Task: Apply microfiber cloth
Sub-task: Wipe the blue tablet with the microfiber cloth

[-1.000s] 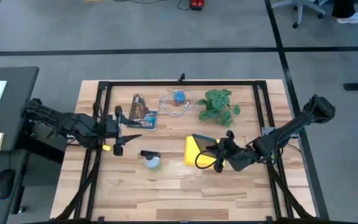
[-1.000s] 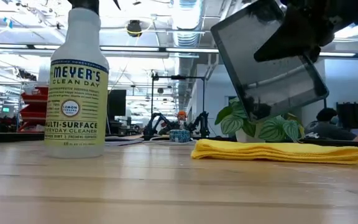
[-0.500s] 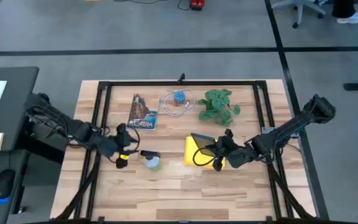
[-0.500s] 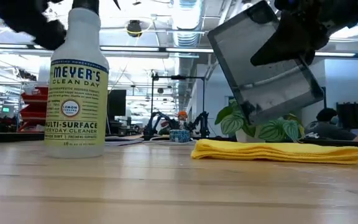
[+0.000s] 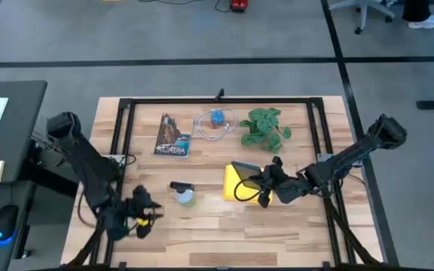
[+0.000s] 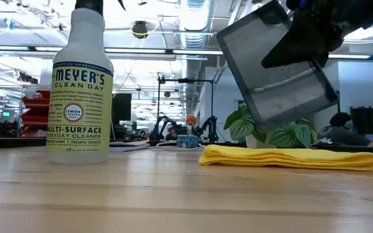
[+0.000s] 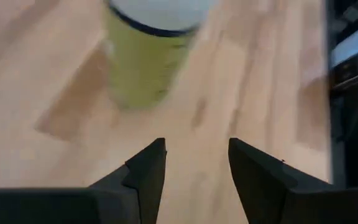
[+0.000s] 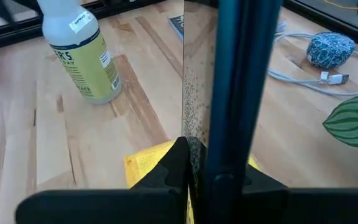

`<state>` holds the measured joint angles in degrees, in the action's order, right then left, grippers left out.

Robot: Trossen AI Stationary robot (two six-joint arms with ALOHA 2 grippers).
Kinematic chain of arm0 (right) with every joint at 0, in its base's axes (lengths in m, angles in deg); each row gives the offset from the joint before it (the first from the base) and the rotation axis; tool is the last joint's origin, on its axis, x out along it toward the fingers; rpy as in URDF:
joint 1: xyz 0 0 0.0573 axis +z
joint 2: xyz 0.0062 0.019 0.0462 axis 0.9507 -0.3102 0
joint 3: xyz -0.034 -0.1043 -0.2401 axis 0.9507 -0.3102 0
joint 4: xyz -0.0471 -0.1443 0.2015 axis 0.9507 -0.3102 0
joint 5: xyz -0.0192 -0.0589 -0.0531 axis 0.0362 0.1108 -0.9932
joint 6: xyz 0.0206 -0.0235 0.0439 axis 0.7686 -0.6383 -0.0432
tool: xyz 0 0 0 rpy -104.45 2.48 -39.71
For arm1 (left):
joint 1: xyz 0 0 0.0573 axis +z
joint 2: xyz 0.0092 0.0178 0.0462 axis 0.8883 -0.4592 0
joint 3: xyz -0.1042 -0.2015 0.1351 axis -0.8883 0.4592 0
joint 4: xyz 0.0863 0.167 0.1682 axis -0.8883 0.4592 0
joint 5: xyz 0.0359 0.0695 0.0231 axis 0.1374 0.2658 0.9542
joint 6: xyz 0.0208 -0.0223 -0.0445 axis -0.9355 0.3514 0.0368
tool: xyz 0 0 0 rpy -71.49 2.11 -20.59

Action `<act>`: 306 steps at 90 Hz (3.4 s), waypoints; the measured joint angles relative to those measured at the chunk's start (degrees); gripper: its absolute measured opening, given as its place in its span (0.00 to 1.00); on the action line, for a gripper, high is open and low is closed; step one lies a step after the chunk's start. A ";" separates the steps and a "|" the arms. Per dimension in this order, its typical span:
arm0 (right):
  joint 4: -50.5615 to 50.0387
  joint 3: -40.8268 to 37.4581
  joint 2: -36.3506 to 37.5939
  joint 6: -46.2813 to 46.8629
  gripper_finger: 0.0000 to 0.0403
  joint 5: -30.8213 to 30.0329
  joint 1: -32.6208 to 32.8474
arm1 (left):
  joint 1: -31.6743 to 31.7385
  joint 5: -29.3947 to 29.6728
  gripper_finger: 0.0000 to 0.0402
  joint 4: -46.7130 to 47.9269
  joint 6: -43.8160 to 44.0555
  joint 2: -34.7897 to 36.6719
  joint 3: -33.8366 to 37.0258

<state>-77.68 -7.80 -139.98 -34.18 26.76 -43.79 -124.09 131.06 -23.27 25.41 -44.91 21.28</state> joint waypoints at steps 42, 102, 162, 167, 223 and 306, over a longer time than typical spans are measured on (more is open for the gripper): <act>0.64 0.00 0.00 -1.12 0.05 -0.04 -0.17 | 5.74 15.36 0.38 -45.30 -13.83 -30.25 -4.66; 0.60 0.00 0.00 -1.07 0.05 0.02 -0.15 | 15.73 19.33 0.38 -12.48 10.01 -31.16 -5.40; -0.34 0.00 0.00 -0.67 0.05 1.12 -0.27 | 11.33 21.20 0.38 12.86 13.58 -31.16 -15.16; -0.37 0.00 0.00 -0.65 0.05 1.28 -0.59 | 10.73 21.22 0.38 12.55 6.21 -31.16 -18.44; -1.61 0.02 0.00 -1.32 0.05 4.28 -1.29 | 21.24 0.37 0.38 -13.46 -48.22 -30.84 -27.89; -11.81 6.11 -5.48 -13.35 0.05 20.38 -9.60 | 35.64 -13.15 0.38 -57.65 -63.55 -20.82 -5.90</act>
<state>-89.50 -1.69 -145.46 -47.53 47.13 -53.39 -88.45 117.91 -80.92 -38.14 -65.73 15.38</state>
